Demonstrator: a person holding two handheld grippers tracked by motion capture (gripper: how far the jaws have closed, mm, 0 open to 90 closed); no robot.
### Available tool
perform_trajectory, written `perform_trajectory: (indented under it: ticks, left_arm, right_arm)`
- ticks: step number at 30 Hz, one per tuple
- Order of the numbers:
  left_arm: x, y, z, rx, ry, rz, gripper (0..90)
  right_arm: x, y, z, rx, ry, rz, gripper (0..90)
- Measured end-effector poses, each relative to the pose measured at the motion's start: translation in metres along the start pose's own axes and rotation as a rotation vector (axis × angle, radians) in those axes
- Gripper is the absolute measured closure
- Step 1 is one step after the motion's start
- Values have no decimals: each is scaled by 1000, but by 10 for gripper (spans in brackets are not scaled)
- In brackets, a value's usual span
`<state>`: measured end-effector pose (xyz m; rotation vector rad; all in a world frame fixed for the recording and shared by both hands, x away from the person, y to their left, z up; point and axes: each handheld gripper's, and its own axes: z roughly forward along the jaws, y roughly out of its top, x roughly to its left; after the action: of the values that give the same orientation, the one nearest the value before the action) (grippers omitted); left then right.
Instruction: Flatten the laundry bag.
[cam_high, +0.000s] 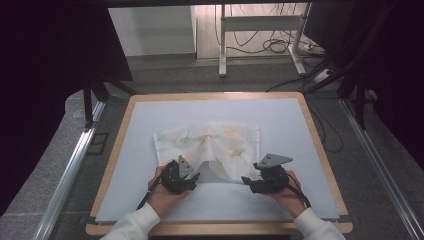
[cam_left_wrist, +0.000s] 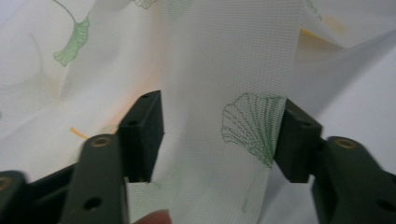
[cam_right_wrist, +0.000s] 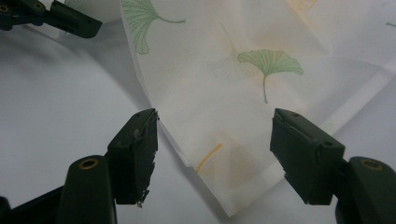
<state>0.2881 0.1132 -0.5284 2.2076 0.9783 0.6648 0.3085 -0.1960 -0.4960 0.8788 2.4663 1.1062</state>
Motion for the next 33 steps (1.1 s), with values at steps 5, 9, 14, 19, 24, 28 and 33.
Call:
perform_trajectory:
  ticks: [5, 9, 14, 19, 24, 28, 33]
  left_arm:
    - [1, 0, -1, -3, -27, -6, 544]
    - [3, -1, -1, 5, -60, -15, 685]
    - [6, -2, -1, -4, -83, -33, 801]
    - [11, -2, -1, -1, -114, -52, 888]
    - [12, -2, -2, -7, -122, -61, 894]
    - [13, -2, -3, -13, -124, -64, 896]
    - [16, -2, -6, -25, -122, -73, 896]
  right_arm:
    - [9, 10, 7, -4, 6, -21, 282]
    - [30, 25, 20, -10, 16, -64, 235]
    - [47, 33, 45, 16, -5, -111, 225]
    - [62, 43, 73, 26, -56, -158, 249]
    - [67, 44, 86, 49, -106, -171, 354]
    - [64, 42, 88, 66, -150, -174, 535]
    - [58, 41, 85, 80, -142, -181, 827]
